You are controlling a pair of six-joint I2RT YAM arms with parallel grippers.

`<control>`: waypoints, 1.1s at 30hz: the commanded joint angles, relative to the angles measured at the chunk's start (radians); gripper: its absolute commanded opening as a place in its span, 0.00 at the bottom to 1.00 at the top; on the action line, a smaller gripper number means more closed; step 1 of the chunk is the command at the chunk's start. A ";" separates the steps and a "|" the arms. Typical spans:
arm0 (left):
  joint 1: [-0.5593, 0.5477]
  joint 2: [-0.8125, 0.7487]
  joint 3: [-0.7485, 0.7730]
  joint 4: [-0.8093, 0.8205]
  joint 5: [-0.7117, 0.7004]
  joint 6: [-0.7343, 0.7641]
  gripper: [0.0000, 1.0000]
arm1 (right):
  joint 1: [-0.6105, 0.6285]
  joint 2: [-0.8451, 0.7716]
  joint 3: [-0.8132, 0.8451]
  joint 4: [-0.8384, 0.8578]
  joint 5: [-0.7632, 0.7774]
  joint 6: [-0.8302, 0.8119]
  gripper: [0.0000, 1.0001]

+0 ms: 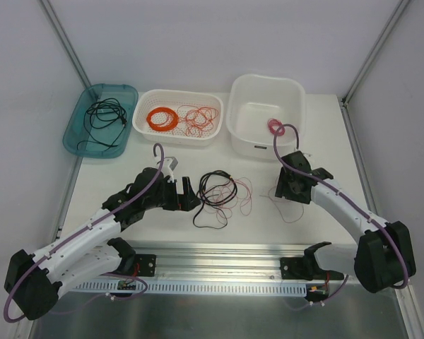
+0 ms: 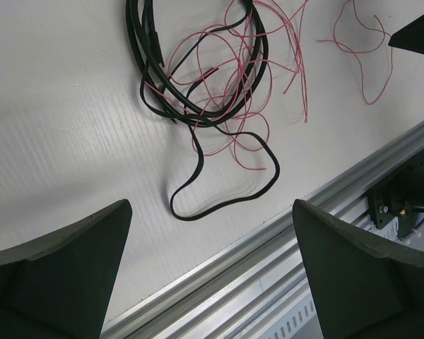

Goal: Untangle the cables

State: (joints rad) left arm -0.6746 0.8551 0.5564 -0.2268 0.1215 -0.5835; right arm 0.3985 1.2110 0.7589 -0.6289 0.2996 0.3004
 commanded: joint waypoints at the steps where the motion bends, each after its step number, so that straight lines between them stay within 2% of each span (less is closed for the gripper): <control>1: -0.005 -0.005 -0.001 0.009 0.018 0.013 0.99 | -0.006 0.021 0.052 0.028 -0.019 -0.046 0.65; 6: -0.005 -0.014 -0.001 0.007 0.029 0.013 0.99 | -0.006 0.082 0.072 0.075 -0.054 -0.089 0.68; 9: -0.005 -0.030 -0.010 0.006 0.032 0.014 0.99 | -0.004 0.127 0.086 0.100 -0.138 -0.153 0.74; 10: -0.005 -0.034 -0.016 0.006 0.030 0.013 0.99 | -0.006 0.134 0.089 0.101 -0.167 -0.168 0.80; 13: -0.005 -0.044 -0.026 0.006 0.032 0.010 0.99 | -0.004 0.156 0.092 0.106 -0.212 -0.221 0.84; 18: -0.005 -0.041 -0.026 0.006 0.030 0.011 0.99 | -0.003 0.218 0.115 0.083 -0.211 -0.259 0.82; 27: -0.005 -0.039 -0.027 0.007 0.041 0.008 0.99 | -0.003 0.312 0.131 0.081 -0.223 -0.296 0.70; 33: -0.005 -0.041 -0.033 0.006 0.040 0.010 0.99 | -0.003 0.338 0.108 0.074 -0.292 -0.268 0.64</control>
State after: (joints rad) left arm -0.6743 0.8242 0.5323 -0.2306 0.1490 -0.5835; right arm 0.3969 1.5402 0.8505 -0.5388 0.0578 0.0257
